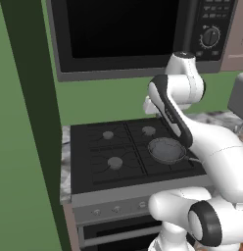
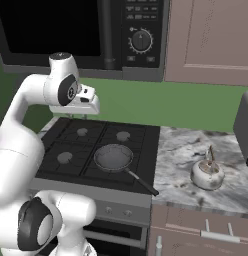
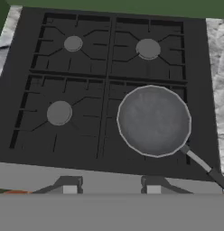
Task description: Pick the kettle from the counter and place it on a stove burner. Then turn the burner on.
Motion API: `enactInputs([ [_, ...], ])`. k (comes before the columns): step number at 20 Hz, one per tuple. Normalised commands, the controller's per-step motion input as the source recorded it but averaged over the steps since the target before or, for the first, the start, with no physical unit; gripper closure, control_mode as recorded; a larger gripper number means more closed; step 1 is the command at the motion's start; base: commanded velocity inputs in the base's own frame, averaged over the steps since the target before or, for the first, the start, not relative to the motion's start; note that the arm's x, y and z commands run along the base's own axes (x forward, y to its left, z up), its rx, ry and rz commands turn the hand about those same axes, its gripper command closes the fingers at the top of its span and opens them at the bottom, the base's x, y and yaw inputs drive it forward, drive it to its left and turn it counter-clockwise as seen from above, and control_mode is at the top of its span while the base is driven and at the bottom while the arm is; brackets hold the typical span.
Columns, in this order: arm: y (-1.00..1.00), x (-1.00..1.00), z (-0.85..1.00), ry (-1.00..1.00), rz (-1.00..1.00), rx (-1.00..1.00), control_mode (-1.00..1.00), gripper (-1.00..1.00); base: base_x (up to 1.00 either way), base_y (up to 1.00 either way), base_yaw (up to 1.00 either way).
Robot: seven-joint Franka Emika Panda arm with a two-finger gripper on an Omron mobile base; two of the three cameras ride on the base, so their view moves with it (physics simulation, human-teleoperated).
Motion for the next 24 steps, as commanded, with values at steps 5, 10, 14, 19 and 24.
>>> enactInputs([
  [5,-0.21,-0.12,0.0,-0.01,-0.02,0.0,-1.0,-1.0,0.0,0.0,0.0],
  [10,-0.7,-0.17,0.0,-0.01,-0.06,0.0,-1.0,-1.0,0.0,0.0,0.0],
  [14,-0.96,-0.12,0.0,0.0,-0.11,0.0,-1.0,-1.0,0.0,0.0,0.0],
  [19,-1.0,-0.05,-0.02,0.0,-0.12,0.0,-1.0,-1.0,0.0,0.0,0.0],
  [24,-1.0,0.0,-0.05,0.0,-0.12,0.0,-1.0,-1.0,0.0,0.0,0.0],
])
